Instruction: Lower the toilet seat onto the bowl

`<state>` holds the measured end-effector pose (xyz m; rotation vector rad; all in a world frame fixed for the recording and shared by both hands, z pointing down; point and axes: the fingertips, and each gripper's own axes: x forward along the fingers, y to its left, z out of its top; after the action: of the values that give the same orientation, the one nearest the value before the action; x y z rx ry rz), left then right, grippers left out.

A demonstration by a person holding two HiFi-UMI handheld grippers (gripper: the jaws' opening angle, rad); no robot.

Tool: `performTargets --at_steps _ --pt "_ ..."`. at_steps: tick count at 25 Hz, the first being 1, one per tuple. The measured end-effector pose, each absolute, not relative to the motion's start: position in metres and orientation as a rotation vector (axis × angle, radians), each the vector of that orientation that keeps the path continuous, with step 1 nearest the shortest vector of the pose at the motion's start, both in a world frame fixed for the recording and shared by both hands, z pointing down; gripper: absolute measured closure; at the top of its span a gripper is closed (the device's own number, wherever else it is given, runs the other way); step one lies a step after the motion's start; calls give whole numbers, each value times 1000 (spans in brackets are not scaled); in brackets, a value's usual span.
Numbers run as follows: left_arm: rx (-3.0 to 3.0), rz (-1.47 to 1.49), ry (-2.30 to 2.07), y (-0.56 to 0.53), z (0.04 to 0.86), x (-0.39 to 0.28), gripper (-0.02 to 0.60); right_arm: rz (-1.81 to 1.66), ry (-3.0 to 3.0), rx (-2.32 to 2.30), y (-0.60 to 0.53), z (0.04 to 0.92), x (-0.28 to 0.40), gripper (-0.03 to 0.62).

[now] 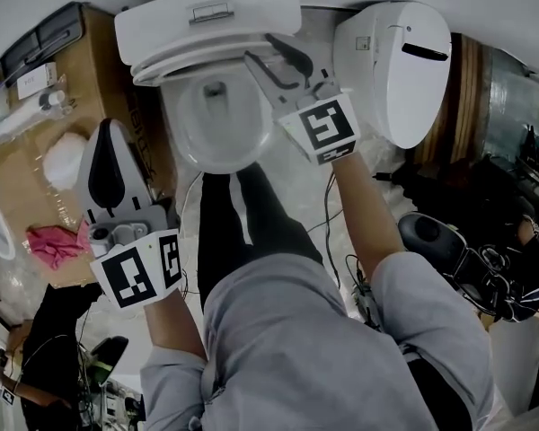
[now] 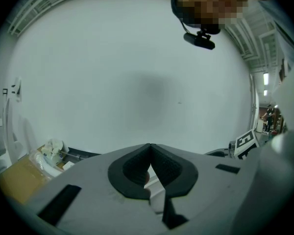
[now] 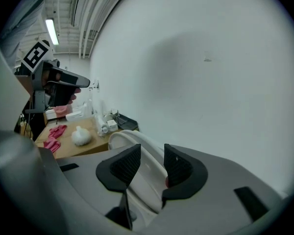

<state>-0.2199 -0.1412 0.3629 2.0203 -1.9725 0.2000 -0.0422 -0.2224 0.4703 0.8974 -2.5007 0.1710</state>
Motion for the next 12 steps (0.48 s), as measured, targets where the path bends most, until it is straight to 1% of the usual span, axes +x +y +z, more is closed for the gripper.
performTargets --at_steps 12 --pt "1995 233 -1963 -139 380 -223 581 178 -2480 869 -223 491 -42 467"
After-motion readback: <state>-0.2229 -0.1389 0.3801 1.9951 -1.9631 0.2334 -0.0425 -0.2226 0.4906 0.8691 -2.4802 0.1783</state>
